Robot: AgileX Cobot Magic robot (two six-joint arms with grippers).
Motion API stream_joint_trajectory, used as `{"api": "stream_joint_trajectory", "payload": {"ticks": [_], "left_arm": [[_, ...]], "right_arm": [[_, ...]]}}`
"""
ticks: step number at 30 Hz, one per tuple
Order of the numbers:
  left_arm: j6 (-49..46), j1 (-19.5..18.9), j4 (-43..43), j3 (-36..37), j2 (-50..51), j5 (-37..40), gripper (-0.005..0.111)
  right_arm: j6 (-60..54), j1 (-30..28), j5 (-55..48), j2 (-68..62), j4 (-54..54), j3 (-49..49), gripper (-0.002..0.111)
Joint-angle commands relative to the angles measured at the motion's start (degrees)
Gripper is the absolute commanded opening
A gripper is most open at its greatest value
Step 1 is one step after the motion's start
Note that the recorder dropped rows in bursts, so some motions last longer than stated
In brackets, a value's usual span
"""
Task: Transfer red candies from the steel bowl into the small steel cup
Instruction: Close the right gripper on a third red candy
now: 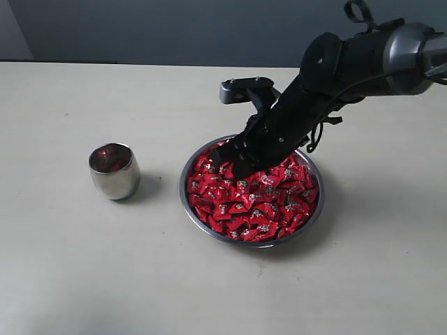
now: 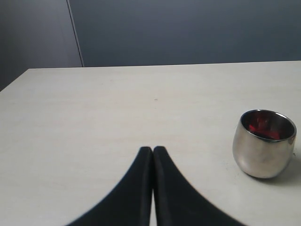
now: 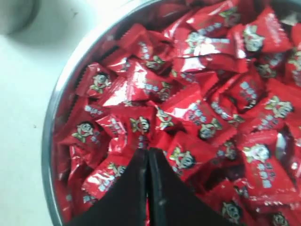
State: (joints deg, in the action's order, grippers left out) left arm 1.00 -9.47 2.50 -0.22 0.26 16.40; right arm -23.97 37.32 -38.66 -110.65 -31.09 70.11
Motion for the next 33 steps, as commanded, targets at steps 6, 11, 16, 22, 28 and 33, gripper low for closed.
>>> {"api": "stream_joint_trajectory", "payload": {"ticks": [6, 11, 16, 22, 28, 33], "left_arm": [[0.1, 0.0, 0.1, 0.2, -0.3, -0.1, 0.000], [0.1, 0.0, 0.1, 0.2, -0.3, -0.1, 0.000], [0.1, 0.0, 0.1, 0.2, -0.3, -0.1, 0.000], [0.1, 0.0, 0.1, 0.2, -0.3, -0.1, 0.000], [0.1, 0.0, 0.1, 0.2, -0.3, -0.1, 0.000], [0.1, 0.0, 0.1, 0.2, -0.3, -0.1, 0.000]], "right_arm": [[11.2, 2.8, -5.8, -3.4, 15.3, 8.1, -0.001], [11.9, 2.8, -9.2, -3.9, 17.0, 10.4, -0.001], [12.0, 2.8, -11.0, -3.9, 19.4, 10.4, -0.001], [12.0, 2.8, -11.7, -3.9, 18.3, 10.4, 0.025], [13.6, 2.8, -8.9, -3.9, 16.3, 10.4, 0.042], [13.7, 2.8, -7.7, -6.0, 16.7, 10.5, 0.042]]}}
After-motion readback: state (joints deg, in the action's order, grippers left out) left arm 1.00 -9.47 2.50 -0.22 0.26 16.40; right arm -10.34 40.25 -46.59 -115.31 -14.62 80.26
